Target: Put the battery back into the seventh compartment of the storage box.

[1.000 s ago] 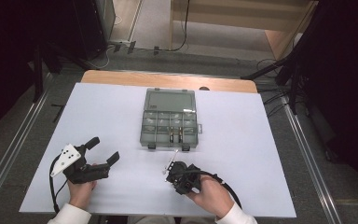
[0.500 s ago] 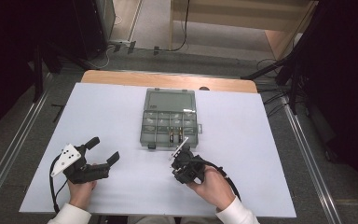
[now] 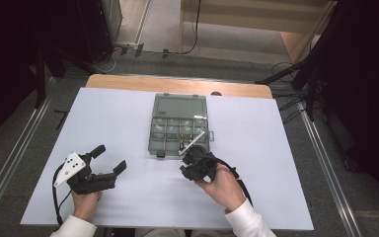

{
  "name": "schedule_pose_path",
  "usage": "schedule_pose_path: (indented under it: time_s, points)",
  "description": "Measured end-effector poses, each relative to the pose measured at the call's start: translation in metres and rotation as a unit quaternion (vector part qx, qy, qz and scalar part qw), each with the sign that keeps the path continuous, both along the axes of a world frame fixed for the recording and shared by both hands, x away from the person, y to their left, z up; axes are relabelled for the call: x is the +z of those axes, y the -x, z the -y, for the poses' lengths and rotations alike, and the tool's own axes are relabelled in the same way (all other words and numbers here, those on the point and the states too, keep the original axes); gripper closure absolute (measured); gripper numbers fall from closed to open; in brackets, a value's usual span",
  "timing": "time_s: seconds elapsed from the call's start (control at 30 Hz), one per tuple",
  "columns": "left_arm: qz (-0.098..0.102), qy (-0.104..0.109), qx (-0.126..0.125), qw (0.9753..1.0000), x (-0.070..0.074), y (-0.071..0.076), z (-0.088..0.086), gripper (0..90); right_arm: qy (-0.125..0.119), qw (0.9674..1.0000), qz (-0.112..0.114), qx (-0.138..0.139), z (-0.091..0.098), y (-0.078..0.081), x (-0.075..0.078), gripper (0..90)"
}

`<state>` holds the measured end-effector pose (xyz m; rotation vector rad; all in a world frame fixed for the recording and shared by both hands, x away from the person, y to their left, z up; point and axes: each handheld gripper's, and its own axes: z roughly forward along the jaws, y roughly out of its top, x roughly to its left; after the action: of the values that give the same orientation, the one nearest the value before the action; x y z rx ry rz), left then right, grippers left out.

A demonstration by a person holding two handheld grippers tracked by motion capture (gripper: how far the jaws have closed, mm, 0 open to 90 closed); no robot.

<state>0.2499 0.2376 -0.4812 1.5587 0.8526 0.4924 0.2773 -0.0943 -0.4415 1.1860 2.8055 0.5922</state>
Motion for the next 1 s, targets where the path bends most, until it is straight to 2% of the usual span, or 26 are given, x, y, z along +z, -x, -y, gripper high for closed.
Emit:
schedule_pose_path:
  time_s: [0.2, 0.57, 0.7, 0.87, 1.0]
  points:
    - [0.0, 0.001, -0.001, 1.0, 0.0, 0.0, 0.0, 4.5, -0.02, 0.9996, -0.006, -0.02, 0.004, -0.008, -0.003, 78.2]
    - [0.0, 0.0, 0.0, 1.0, 0.0, 0.0, 0.0, 4.5, -0.074, 0.9957, -0.008, -0.056, 0.012, -0.019, -0.004, 78.2]
    - [0.0, 0.001, -0.001, 1.0, 0.0, 0.0, 0.0, 4.5, -0.096, 0.9929, 0.008, -0.07, 0.015, -0.021, -0.003, 78.2]
    - [0.0, 0.0, 0.0, 1.0, 0.0, 0.0, 0.0, 4.5, -0.125, 0.9875, 0.026, -0.093, 0.019, -0.026, -0.001, 78.2]
    - [0.0, 0.001, -0.001, 1.0, 0.0, 0.0, 0.0, 4.5, -0.147, 0.9829, 0.024, -0.108, 0.022, -0.03, -0.002, 78.1]
